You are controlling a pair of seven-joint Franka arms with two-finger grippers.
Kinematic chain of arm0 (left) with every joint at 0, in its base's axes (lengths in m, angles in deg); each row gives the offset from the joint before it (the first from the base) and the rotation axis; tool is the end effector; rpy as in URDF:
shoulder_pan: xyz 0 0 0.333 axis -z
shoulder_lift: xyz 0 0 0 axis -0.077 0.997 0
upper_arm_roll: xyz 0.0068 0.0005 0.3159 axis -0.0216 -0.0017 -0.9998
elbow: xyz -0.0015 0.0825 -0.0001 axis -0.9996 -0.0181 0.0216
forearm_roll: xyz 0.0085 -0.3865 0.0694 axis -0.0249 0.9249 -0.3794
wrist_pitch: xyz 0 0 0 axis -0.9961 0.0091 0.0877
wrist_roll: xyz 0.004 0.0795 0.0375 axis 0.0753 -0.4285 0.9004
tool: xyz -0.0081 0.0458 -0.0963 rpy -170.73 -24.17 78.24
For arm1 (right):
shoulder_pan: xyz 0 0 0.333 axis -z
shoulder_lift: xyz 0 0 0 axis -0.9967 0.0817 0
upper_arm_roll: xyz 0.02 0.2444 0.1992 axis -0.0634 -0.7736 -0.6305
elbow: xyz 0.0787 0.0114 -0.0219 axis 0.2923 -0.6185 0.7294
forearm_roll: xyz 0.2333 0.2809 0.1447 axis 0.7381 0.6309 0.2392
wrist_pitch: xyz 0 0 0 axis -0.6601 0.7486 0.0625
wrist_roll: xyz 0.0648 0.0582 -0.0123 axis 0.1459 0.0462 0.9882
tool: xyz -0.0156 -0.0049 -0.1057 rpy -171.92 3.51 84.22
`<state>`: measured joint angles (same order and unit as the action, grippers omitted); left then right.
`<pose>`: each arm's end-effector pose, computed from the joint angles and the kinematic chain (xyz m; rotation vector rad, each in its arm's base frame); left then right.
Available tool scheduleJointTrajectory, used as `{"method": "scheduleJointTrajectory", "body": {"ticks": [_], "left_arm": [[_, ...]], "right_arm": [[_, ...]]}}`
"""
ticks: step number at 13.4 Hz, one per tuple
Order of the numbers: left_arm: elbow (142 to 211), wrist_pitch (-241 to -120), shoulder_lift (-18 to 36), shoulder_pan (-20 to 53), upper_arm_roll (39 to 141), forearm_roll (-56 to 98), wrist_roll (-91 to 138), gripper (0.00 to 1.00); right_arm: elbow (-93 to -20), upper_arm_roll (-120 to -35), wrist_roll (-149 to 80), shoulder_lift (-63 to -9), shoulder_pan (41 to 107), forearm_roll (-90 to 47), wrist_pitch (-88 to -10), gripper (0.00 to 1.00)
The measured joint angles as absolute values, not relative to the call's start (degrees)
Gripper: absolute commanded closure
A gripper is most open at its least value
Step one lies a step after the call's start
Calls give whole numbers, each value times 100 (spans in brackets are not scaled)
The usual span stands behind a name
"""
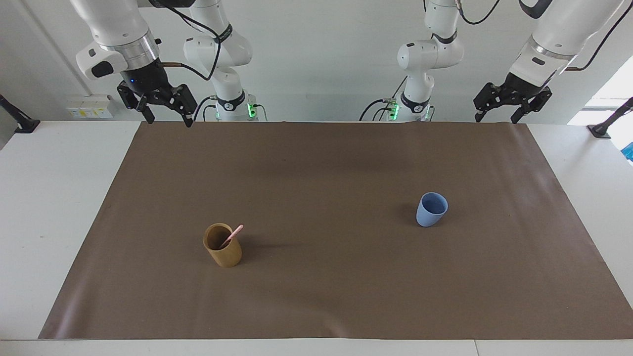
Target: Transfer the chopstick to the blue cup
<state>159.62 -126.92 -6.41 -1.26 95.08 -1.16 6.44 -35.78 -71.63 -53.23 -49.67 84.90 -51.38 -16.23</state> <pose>0.5156 -0.0348 0.6493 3.1009 -0.1254 -0.0575 0.5507 0.0214 0.6649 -3.1133 0.2390 -0.0126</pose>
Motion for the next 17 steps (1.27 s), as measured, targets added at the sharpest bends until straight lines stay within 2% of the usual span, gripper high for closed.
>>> {"method": "scheduleJointTrajectory", "body": {"ticks": [6,8,14,17], "left_arm": [[15962,-12736,-641,-126,9523,-114,647,0],[16067,-13155,-634,-125,9536,-106,671,0],[17422,-15466,-160,1,9630,-73,1038,0],[17679,-16123,214,67,9631,-71,1161,0]], "right_arm": [[-3578,-7163,-5323,-4967,8489,-5138,-1624,0],[-3578,-7163,-5323,-4966,8489,-5139,-1685,0],[-3593,-7164,-5323,-4929,8484,-5141,-1926,0],[-3593,-7146,-5323,-4929,8497,-5140,-1926,0]]}}
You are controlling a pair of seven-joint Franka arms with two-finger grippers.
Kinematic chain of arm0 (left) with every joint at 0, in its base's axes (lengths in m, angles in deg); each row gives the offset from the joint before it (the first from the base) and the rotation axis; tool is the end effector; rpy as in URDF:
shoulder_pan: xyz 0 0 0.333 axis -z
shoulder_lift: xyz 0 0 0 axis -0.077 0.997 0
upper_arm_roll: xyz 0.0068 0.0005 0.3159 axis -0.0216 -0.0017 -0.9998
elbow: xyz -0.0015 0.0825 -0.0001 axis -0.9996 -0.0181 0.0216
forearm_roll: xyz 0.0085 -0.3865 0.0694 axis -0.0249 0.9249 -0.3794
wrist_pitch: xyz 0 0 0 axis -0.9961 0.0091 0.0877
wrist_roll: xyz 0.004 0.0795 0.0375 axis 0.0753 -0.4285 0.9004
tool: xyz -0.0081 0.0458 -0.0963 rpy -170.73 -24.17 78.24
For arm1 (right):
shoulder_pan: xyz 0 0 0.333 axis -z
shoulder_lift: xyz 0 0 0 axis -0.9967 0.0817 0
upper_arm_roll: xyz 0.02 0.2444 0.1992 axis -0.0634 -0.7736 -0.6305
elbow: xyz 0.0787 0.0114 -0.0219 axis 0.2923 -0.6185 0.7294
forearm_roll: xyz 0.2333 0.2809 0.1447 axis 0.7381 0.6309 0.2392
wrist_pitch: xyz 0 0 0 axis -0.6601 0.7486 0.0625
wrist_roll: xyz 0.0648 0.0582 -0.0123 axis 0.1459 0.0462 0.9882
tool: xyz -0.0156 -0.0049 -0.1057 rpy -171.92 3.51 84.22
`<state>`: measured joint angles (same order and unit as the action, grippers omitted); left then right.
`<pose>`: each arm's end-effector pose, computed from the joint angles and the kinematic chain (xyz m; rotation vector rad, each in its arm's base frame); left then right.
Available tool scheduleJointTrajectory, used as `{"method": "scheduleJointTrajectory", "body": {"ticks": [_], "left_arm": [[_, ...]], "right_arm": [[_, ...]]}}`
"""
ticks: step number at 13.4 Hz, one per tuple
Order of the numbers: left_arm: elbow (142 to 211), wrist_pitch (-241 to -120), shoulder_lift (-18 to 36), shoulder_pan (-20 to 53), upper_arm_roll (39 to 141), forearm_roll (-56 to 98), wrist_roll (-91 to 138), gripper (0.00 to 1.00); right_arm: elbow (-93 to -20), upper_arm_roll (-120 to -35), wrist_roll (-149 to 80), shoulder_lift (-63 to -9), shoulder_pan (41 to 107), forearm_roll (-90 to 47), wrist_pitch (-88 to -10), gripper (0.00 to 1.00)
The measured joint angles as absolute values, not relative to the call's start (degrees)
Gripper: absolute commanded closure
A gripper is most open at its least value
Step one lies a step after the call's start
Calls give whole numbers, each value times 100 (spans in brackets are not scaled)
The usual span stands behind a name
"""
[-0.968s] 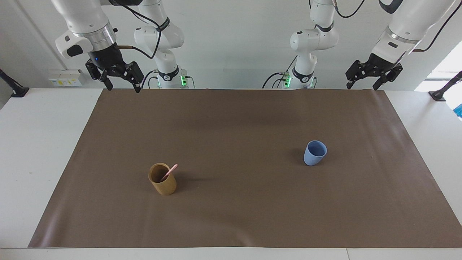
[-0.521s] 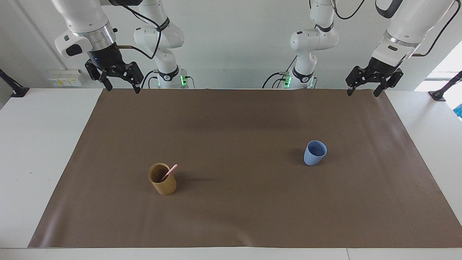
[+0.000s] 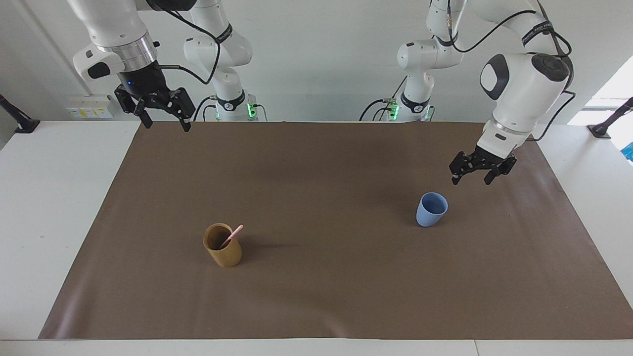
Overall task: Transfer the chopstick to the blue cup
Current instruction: 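Reach the left gripper to the blue cup and grasp its rim, then slide the cup with the left gripper while the right gripper grabs the stick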
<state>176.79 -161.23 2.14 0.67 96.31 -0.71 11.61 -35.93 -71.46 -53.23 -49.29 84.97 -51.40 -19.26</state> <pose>0.5836 -0.0621 0.4779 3.0643 -0.0248 0.1677 0.5585 0.0192 0.6648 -3.1071 0.2460 -0.0803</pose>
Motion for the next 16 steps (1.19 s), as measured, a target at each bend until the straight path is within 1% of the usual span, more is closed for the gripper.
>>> {"method": "scheduleJointTrajectory", "body": {"ticks": [2,4,7,9,10,11,12,13,16], "left_arm": [[17741,-16435,553,161,9632,-68,1304,0],[17981,-16853,788,296,9635,-68,1399,0],[18509,-17502,843,409,9630,-68,1448,0],[18561,-17586,837,405,9590,-68,1449,0],[18561,-17588,829,404,9581,-68,1449,7],[18561,-17589,822,404,9580,-68,1453,35],[18561,-17589,820,404,9579,-68,1456,69],[18562,-17588,820,404,9578,-68,1457,100],[18561,-17588,816,403,9572,-68,1456,100]], "right_arm": [[-3593,-7147,-5323,-4929,8497,-5140,-1926,0],[-3593,-7147,-5323,-4929,8497,-5140,-1926,0],[-3593,-7147,-5323,-4929,8497,-5140,-1926,0],[-3593,-7147,-5323,-4929,8497,-5140,-1926,0],[-3593,-7147,-5323,-4929,8497,-5140,-1926,0],[-3593,-7147,-5323,-4929,8497,-5140,-1926,0],[-3593,-7147,-5323,-4929,8497,-5140,-1926,0],[-3593,-7147,-5323,-4929,8497,-5140,-1926,0],[-3593,-7139,-5323,-4928,8517,-5140,-1926,0]]}}
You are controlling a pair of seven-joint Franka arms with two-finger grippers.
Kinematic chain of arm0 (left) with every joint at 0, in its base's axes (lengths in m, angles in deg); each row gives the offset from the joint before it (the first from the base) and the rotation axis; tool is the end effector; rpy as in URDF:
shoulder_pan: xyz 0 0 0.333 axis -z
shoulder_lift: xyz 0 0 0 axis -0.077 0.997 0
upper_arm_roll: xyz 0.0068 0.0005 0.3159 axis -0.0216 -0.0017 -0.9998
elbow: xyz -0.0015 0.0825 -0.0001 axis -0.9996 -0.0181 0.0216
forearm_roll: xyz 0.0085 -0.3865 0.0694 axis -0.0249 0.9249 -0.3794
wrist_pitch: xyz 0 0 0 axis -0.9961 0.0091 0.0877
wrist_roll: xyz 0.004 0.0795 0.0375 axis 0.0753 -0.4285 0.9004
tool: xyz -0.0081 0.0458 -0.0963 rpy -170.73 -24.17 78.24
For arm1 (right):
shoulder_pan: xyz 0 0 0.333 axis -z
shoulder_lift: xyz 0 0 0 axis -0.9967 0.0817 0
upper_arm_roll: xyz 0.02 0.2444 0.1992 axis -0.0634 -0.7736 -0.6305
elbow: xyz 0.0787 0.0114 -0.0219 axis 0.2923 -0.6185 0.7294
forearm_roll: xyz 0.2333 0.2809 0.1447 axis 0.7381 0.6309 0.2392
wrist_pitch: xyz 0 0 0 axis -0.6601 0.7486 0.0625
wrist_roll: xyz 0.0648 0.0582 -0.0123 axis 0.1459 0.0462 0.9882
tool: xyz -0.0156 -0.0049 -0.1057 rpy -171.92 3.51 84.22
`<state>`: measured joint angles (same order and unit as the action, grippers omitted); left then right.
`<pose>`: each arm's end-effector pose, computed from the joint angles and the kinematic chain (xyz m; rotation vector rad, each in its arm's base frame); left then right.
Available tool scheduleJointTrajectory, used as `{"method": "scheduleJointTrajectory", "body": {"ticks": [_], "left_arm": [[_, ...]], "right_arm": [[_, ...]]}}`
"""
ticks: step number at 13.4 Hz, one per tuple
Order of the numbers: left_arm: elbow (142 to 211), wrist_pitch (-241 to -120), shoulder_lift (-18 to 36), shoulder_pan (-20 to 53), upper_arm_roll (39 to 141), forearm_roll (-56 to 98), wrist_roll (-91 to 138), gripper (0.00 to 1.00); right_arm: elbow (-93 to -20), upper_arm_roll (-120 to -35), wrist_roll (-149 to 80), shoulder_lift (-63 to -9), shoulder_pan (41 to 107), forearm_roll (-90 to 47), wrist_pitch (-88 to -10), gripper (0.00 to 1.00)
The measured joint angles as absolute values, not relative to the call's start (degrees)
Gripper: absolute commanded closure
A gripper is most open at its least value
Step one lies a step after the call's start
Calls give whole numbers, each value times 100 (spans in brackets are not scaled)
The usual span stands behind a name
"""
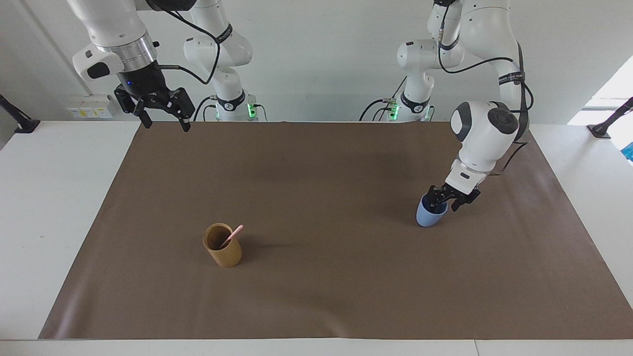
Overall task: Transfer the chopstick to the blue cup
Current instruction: 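Slide the cup with the left gripper while the right gripper grabs the stick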
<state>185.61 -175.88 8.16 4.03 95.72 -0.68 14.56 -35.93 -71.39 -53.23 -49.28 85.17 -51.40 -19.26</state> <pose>0.5812 -0.0879 0.3692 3.0521 0.0041 0.1560 0.5587 0.0166 0.6647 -3.1067 0.2533 -0.0801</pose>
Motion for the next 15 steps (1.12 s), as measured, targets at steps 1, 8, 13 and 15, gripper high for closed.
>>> {"method": "scheduleJointTrajectory", "body": {"ticks": [1,8,13,15], "left_arm": [[18559,-17589,813,402,9572,-68,1456,100],[18065,-17403,769,487,9624,-92,1439,100],[17428,-16733,721,1682,9670,-969,2451,100],[17424,-16711,727,2212,9675,-990,2809,100]], "right_arm": [[-3593,-7137,-5323,-4928,8550,-5140,-1925,0],[-3593,-7122,-5323,-4928,8585,-5141,-1919,0],[-3593,-7121,-5323,-4928,8588,-5154,-1924,0],[-3593,-7129,-5323,-4909,8565,-5206,-1939,0]]}}
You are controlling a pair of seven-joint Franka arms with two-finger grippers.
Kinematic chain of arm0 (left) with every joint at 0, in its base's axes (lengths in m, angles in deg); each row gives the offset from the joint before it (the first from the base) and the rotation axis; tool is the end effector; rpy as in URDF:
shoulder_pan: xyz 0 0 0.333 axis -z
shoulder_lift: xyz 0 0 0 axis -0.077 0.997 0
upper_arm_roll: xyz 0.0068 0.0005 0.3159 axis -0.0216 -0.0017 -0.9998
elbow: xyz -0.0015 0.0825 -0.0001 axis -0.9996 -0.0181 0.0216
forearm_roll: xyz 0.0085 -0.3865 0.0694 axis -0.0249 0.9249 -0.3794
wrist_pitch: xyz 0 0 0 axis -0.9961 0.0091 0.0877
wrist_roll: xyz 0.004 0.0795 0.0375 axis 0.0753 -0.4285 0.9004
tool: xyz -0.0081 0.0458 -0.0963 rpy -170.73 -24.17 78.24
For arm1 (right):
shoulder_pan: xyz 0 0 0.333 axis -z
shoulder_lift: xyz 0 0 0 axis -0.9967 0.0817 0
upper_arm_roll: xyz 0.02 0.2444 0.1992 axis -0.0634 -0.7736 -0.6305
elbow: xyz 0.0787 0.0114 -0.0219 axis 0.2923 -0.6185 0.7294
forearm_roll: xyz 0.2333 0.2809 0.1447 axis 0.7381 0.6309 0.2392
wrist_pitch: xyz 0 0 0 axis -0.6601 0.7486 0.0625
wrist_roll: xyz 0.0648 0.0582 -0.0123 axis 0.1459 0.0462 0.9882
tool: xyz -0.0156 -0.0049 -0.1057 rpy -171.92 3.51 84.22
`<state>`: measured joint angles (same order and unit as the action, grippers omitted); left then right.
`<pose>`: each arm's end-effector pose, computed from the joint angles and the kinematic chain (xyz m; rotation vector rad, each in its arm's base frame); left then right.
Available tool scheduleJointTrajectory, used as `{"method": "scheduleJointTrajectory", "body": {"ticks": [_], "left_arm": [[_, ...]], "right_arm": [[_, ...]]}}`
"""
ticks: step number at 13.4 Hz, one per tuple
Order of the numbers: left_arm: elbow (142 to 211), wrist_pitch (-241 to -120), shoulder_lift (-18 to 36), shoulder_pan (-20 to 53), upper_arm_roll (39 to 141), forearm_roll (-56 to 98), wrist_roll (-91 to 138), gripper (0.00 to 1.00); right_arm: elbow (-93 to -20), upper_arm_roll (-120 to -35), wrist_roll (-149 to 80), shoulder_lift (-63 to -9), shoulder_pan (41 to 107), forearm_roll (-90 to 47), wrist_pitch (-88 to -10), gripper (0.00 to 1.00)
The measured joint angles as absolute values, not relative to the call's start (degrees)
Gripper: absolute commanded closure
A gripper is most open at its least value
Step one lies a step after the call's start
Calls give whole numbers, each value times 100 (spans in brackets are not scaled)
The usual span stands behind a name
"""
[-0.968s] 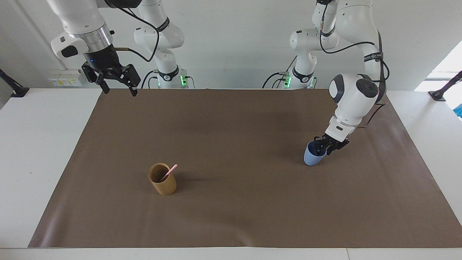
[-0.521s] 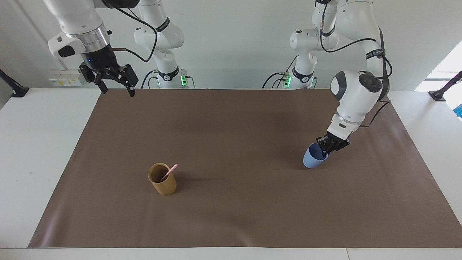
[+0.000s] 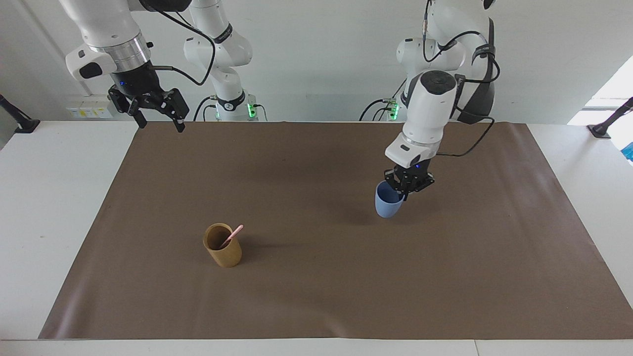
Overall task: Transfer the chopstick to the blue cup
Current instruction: 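Slide the cup with the left gripper while the right gripper grabs the stick, then release the cup with the left gripper while the right gripper lifts the stick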
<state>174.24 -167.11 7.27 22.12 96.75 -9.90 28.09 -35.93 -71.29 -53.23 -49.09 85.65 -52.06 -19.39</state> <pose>0.5486 -0.2803 0.4570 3.1012 -0.2854 0.2883 0.5602 0.0097 0.6631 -3.1169 0.2714 -0.0808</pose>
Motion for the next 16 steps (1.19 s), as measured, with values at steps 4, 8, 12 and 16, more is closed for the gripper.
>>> {"method": "scheduleJointTrajectory", "body": {"ticks": [4,8,12,16], "left_arm": [[17284,-16720,1033,2947,9677,-1229,3704,100],[16997,-16965,1459,3248,9674,-1234,4052,100],[16990,-17220,1809,3454,9676,-1267,4144,100],[16890,-17339,1953,3488,9672,-1394,4242,96]], "right_arm": [[-3602,-7202,-5323,-4647,8332,-5447,-2322,0],[-3600,-7221,-5351,-4089,7629,-6042,-2830,0],[-3462,-7224,-5356,-3574,7208,-6459,-3355,0],[-3091,-7223,-5356,-3092,7095,-6653,-3722,14]]}}
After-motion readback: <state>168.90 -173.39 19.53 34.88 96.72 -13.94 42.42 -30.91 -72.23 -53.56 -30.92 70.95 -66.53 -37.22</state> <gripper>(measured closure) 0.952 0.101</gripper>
